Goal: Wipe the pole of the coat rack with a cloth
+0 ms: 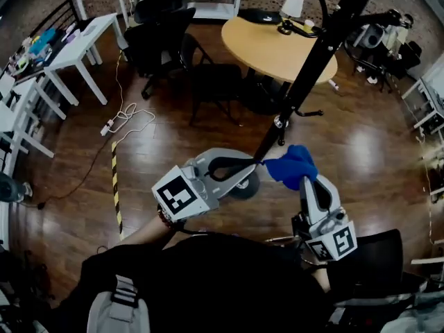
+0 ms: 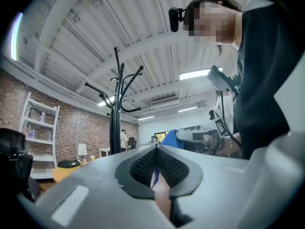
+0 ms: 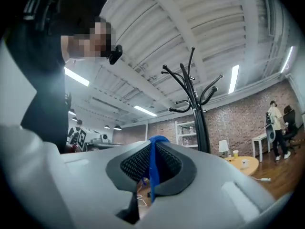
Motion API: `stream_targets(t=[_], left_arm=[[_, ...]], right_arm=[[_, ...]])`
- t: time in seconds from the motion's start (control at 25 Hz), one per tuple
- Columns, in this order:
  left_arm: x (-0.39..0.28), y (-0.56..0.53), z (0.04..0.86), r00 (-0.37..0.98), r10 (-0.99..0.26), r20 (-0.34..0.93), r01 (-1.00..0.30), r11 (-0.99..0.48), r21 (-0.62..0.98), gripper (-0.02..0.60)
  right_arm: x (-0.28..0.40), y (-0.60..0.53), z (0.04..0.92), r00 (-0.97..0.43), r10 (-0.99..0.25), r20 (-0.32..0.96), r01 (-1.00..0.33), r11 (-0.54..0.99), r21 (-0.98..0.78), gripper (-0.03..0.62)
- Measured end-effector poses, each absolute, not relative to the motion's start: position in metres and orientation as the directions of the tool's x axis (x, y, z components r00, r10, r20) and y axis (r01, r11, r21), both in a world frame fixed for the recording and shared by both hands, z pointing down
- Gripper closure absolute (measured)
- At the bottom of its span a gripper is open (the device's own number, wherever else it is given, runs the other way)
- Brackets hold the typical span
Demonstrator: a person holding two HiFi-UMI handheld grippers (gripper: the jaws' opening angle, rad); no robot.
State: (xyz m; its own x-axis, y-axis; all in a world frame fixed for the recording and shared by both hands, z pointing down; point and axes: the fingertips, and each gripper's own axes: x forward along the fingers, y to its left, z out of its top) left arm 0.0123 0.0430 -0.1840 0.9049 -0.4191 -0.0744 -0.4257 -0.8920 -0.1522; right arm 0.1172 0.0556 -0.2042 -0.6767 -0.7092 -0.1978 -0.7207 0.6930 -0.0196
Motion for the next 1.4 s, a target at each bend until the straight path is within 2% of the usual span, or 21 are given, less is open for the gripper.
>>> stream_targets(t=[0.12, 0.2, 0.32, 0.44, 0.6, 0.8, 0.92, 1.12, 1.4], left_arm=[[0.043, 0.047, -0.182, 0.901, -0.424, -0.095, -0.431, -0.9, -0.07, 0.586], [0.051, 0.056, -0.199, 0.926, -0.343, -0.158, -0.346, -0.938, 0.006, 0.586], [0.047, 0.064, -0.239, 0.944, -0.263, -0.201, -0.269, -0.963, -0.005, 0.586], [0.051, 0.062, -0.23, 0.936, -0.298, -0.187, -0.305, -0.952, -0.012, 0.586], [0.062, 0.066, -0.204, 0.938, -0.294, -0.183, -0.275, -0.954, 0.12, 0.586], [0.053, 0.067, -0.208, 0.944, -0.281, -0.175, -0.278, -0.96, 0.042, 0.586], [0.038, 0.061, -0.189, 0.938, -0.317, -0.142, -0.311, -0.948, 0.066, 0.586], [0.016, 0.036, -0.164, 0.919, -0.374, -0.12, -0.361, -0.925, 0.118, 0.586], [0.015, 0.062, -0.198, 0.917, -0.381, -0.122, -0.369, -0.923, 0.11, 0.586]], right_arm=[[0.145, 0.064, -0.179, -0.569, -0.801, -0.185, -0.817, 0.576, 0.019, 0.574], [0.163, 0.066, -0.171, -0.488, -0.855, -0.174, -0.866, 0.499, -0.024, 0.574], [0.168, 0.065, -0.184, -0.434, -0.884, -0.172, -0.889, 0.451, -0.075, 0.574], [0.172, 0.063, -0.169, -0.424, -0.895, -0.139, -0.897, 0.436, -0.068, 0.572], [0.17, 0.064, -0.152, -0.448, -0.889, -0.097, -0.891, 0.453, -0.027, 0.572], [0.138, 0.049, -0.152, -0.512, -0.855, -0.085, -0.858, 0.514, -0.01, 0.574], [0.124, 0.043, -0.143, -0.535, -0.842, -0.071, -0.842, 0.538, -0.029, 0.574], [0.135, 0.023, -0.121, -0.498, -0.866, -0.027, -0.866, 0.499, -0.035, 0.574], [0.142, 0.051, -0.155, -0.482, -0.876, -0.012, -0.875, 0.483, -0.044, 0.573]])
